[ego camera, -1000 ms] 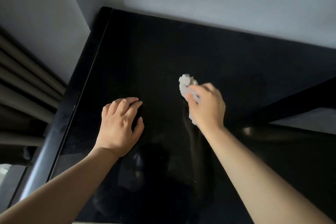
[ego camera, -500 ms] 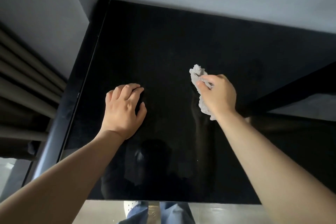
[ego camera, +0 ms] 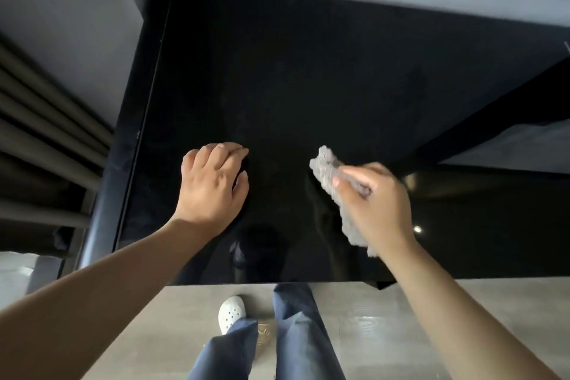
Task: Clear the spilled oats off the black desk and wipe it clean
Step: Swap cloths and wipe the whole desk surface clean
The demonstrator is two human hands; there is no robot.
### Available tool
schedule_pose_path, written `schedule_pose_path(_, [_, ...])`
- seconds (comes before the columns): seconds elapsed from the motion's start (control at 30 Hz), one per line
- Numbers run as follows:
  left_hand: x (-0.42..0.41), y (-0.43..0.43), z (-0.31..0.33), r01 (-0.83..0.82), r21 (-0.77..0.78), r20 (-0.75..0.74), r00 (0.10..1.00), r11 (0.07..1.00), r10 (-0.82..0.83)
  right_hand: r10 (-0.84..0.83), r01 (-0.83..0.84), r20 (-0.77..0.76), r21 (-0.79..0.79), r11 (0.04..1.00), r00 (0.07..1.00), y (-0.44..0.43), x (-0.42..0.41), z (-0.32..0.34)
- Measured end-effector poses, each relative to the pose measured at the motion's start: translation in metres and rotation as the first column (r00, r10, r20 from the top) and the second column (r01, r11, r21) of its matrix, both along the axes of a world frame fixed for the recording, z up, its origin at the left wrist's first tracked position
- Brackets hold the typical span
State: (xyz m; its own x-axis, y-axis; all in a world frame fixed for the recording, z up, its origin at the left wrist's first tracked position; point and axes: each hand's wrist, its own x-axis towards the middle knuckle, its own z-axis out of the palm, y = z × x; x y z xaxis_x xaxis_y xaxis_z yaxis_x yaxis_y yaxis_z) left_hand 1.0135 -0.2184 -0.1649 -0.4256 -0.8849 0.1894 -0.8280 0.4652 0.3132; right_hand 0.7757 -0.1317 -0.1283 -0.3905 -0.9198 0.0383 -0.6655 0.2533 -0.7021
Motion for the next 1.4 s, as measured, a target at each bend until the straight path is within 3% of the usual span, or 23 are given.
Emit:
schedule_pose_path(0.13, [0.007, 0.026, 0.001, 0.034, 0.028, -0.032, 0.999, 0.999, -0.033, -0.148, 0.151, -0.124, 0.015, 0.988, 0.981, -0.025, 0.003, -0.031])
schedule_pose_path(0.27, [0.013, 0.036, -0.003, 0.058, 0.036, -0.055, 0.997, 0.998, -0.056, -0.02, 0.011, -0.206, -0.046, 0.999, 0.978, 0.022, 0.039, -0.039])
schedule_pose_path(0.37, [0.021, 0.038, -0.008, 0.044, 0.037, -0.042, 0.998, 0.998, -0.043, 0.11, -0.111, -0.114, -0.004, 0.994, 0.987, 0.067, 0.06, -0.032])
schedule_pose_path(0.47, [0.03, 0.037, -0.01, 0.012, 0.054, -0.037, 0.999, 0.998, -0.01, 0.244, -0.259, 0.131, 0.116, 0.959, 0.961, 0.089, 0.072, -0.017])
schedule_pose_path(0.57, [0.035, 0.035, -0.008, 0.016, 0.051, -0.028, 1.0, 0.999, -0.014, 0.268, -0.299, 0.256, 0.089, 0.95, 0.929, 0.085, 0.07, -0.002])
schedule_pose_path(0.73, [0.032, 0.025, -0.001, -0.05, 0.075, -0.048, 0.997, 0.996, 0.054, 0.034, -0.023, 0.253, -0.047, 0.999, 0.967, 0.031, 0.044, 0.018])
schedule_pose_path(0.9, [0.026, -0.002, 0.002, -0.089, 0.068, -0.049, 0.995, 0.994, 0.093, -0.14, 0.159, 0.223, -0.066, 0.985, 0.965, -0.042, 0.012, 0.028])
schedule_pose_path(1.4, [-0.009, -0.148, -0.01, -0.201, 0.052, 0.07, 0.978, 0.978, 0.197, -0.04, 0.035, -0.046, -0.103, 0.994, 0.998, -0.26, -0.046, -0.015])
